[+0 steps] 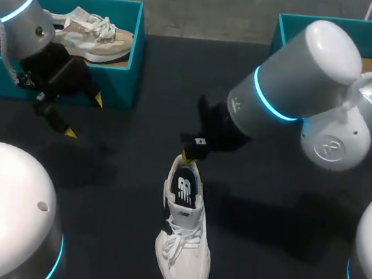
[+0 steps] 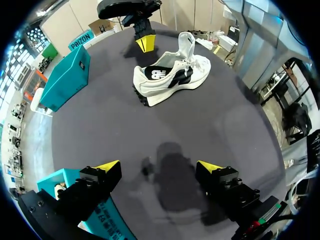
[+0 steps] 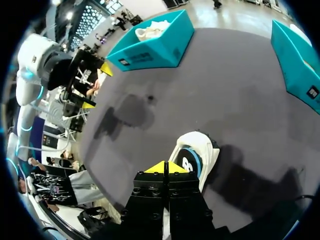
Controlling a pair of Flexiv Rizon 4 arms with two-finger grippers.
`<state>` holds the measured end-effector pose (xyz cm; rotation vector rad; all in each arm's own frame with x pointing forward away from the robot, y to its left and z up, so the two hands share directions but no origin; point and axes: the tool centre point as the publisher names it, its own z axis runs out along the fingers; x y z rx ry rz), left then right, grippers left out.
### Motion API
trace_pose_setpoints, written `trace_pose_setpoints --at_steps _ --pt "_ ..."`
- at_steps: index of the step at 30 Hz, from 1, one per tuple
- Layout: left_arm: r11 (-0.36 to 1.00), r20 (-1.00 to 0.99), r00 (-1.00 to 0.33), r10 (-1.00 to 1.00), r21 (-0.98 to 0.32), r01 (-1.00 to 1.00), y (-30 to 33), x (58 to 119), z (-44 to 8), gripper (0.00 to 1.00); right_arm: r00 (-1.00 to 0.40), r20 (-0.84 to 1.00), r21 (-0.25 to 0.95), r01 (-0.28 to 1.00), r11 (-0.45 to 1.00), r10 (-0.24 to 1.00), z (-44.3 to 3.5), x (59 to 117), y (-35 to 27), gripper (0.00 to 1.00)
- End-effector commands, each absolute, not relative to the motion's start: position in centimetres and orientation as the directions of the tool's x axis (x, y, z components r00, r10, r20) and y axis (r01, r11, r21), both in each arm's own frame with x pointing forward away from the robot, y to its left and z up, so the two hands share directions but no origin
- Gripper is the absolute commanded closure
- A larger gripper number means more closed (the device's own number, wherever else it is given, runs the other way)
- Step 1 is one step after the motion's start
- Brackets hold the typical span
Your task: Take the shoe out of the shoebox, open the shoe tongue, remove and reinsert the insole, then place the shoe into the shoebox
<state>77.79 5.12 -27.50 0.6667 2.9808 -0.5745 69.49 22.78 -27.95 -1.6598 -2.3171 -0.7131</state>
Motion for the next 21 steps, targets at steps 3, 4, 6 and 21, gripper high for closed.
trace_pose_setpoints --at_steps 3,4,6,21 --pt "0.826 -0.140 -0.890 0.433 -0.335 0.454 5.8 77.9 -27.0 0.00 -0.306 0.310 0.251 0.939 0.233 0.900 -27.9 69.2 23.7 1.00" --pt "0.810 -0.154 -0.876 0.456 -0.335 0.481 6.2 78.0 -26.8 0.00 -0.300 0.300 0.249 0.941 0.229 0.906 -28.1 69.1 23.9 1.00" --pt "0.792 -0.172 -0.857 0.486 -0.328 0.515 6.9 78.3 -26.5 0.00 -0.284 0.271 0.237 0.946 0.222 0.920 -28.5 69.0 24.2 1.00" --pt "0.763 -0.187 -0.817 0.545 -0.294 0.576 9.0 80.3 -26.4 0.00 -0.171 0.186 0.245 0.962 0.123 0.967 -30.9 67.6 23.9 1.00"
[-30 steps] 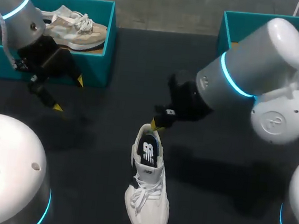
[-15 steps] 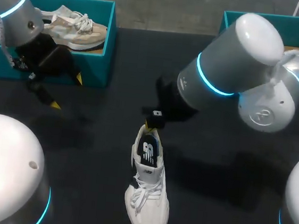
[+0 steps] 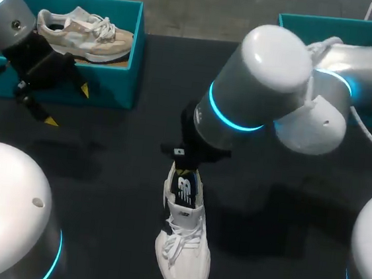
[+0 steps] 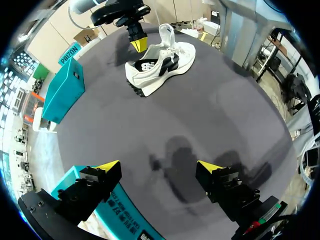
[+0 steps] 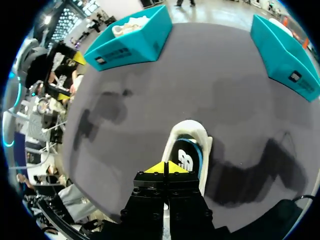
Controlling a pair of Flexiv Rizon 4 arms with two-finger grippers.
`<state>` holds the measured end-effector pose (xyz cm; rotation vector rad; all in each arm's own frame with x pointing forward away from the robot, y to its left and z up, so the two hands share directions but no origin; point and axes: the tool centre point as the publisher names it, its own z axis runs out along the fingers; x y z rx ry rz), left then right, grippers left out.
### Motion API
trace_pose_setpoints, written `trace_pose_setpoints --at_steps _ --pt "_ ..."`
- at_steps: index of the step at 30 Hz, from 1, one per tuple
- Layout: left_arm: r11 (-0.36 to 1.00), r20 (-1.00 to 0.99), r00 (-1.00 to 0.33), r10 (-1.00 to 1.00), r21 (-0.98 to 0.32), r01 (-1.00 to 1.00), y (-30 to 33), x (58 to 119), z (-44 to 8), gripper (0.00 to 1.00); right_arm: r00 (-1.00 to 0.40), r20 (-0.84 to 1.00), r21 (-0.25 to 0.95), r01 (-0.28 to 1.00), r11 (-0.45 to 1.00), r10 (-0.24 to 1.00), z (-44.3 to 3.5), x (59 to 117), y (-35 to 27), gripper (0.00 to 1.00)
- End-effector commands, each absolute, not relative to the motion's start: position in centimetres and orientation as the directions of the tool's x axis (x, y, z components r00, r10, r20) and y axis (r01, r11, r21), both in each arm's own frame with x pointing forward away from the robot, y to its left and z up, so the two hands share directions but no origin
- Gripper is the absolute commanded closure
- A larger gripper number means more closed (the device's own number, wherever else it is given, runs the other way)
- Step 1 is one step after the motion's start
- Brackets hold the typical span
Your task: Take the shoe out of the shoebox, open the shoe tongue, remove and reinsert the insole, then place the shoe into the shoebox
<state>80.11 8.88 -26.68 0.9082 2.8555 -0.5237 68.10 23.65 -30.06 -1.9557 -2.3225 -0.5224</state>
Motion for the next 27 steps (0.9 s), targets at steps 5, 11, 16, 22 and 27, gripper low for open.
trace_pose_setpoints --at_steps 5,11,16,22,27 --pt "0.763 -0.187 -0.817 0.545 -0.294 0.576 9.0 80.3 -26.4 0.00 -0.141 0.145 0.260 0.961 0.100 0.979 -31.5 67.7 23.3 1.00" --pt "0.763 -0.187 -0.817 0.545 -0.294 0.576 9.0 80.3 -26.4 0.00 -0.094 0.116 0.252 0.966 0.062 0.989 -32.3 67.9 22.9 1.00" --pt "0.763 -0.187 -0.817 0.545 -0.294 0.576 9.0 80.3 -26.4 0.00 -0.072 0.101 0.239 0.970 0.046 0.992 -33.2 68.1 22.8 1.00" --pt "0.763 -0.187 -0.817 0.545 -0.294 0.576 9.0 80.3 -26.4 0.00 -0.044 0.060 0.235 0.971 0.029 0.997 -34.0 68.8 22.6 1.00" --pt "0.763 -0.187 -0.817 0.545 -0.294 0.576 9.0 80.3 -26.4 0.00 -0.012 0.001 0.237 0.972 0.011 1.000 -34.8 69.4 22.3 1.00"
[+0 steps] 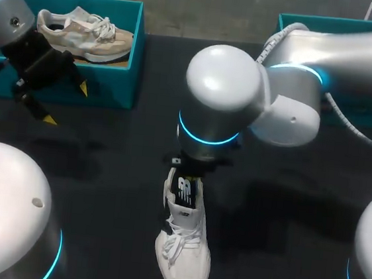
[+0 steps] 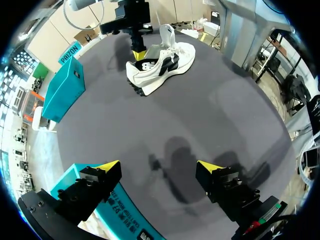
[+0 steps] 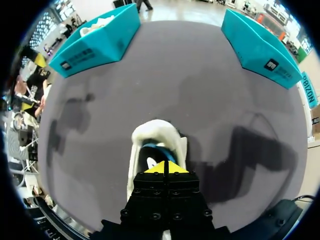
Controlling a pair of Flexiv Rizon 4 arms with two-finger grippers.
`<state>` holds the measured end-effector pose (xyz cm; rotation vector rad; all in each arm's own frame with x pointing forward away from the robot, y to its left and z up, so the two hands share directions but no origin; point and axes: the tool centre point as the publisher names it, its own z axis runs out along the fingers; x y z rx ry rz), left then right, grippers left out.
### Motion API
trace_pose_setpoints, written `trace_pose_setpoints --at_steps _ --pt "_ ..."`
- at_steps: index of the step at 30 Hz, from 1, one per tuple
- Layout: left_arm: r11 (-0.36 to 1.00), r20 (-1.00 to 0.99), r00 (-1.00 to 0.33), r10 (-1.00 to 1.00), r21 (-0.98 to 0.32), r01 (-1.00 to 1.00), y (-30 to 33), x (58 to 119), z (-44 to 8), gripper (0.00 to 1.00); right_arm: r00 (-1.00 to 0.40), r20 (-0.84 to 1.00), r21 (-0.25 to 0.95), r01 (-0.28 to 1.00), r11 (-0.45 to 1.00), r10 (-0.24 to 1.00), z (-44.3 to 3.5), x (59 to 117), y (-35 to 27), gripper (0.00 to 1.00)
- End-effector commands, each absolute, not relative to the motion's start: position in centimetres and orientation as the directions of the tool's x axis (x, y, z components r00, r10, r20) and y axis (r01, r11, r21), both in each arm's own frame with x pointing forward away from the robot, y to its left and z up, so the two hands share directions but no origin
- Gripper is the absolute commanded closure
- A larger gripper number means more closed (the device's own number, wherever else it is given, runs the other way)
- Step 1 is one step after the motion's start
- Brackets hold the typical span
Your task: Take the shoe out of the shoebox, open the shoe tongue, remove and reinsert the insole, then place the shoe into the shoebox
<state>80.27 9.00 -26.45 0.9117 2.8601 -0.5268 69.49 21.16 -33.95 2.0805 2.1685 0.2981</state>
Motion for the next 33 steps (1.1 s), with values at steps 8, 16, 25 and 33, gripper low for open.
trace_pose_setpoints --at_steps 8,16,25,33 --pt "0.763 -0.187 -0.817 0.545 -0.294 0.576 9.0 80.3 -26.4 0.00 -0.001 -0.029 0.222 0.975 0.007 1.000 -36.6 70.1 22.6 1.00" --pt "0.763 -0.187 -0.817 0.545 -0.294 0.576 9.0 80.3 -26.4 0.00 0.042 -0.070 0.215 0.976 -0.026 0.997 -37.6 70.1 22.8 1.00" --pt "0.763 -0.187 -0.817 0.545 -0.294 0.576 9.0 80.3 -26.4 0.00 0.100 -0.158 0.247 0.967 -0.058 0.982 -35.8 68.5 22.8 1.00" --pt "0.763 -0.187 -0.817 0.545 -0.294 0.576 9.0 80.3 -26.4 0.00 0.127 -0.204 0.241 0.967 -0.076 0.971 -36.3 68.1 22.1 1.00"
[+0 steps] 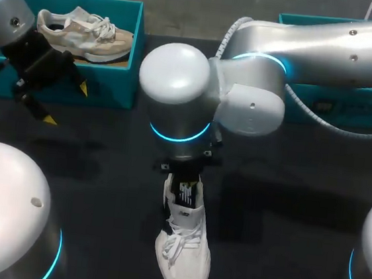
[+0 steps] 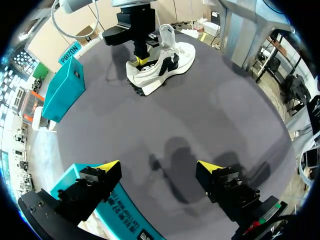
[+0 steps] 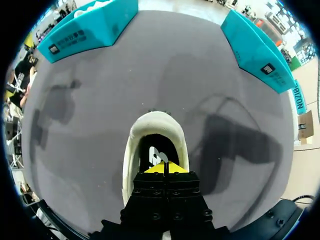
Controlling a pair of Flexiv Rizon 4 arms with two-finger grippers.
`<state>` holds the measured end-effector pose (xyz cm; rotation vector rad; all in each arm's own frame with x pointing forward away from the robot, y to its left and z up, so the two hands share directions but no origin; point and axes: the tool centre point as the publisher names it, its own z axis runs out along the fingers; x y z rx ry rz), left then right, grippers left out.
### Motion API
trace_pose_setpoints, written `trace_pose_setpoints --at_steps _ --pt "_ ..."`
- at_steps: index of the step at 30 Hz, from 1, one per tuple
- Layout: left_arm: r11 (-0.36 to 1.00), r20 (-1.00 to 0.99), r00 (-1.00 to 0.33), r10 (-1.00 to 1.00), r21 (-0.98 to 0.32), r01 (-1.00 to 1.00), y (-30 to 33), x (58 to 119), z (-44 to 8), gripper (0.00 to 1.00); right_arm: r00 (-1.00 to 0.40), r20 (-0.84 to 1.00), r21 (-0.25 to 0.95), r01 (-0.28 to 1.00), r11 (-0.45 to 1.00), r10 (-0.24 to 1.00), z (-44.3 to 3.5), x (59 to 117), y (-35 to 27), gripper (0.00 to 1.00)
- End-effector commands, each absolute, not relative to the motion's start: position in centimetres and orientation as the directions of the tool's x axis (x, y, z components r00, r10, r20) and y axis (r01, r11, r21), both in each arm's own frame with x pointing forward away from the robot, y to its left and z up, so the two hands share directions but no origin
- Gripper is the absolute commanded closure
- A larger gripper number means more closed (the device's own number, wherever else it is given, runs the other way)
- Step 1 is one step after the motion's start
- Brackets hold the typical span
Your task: Take the shoe out of the shoebox, open the shoe tongue, remove and reinsert the insole, then place the shoe into the shoebox
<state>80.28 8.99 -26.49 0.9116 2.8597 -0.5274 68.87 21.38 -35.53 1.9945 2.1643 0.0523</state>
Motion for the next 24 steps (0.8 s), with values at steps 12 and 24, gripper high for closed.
trace_pose_setpoints --at_steps 12,24 --pt "0.763 -0.187 -0.817 0.545 -0.294 0.576 9.0 80.3 -26.4 0.00 0.214 -0.303 0.250 0.958 -0.139 0.929 -38.6 68.3 21.4 1.00" --pt "0.763 -0.187 -0.817 0.545 -0.294 0.576 9.0 80.3 -26.4 0.00 0.237 -0.316 0.258 0.953 -0.157 0.919 -38.6 68.1 21.3 1.00"
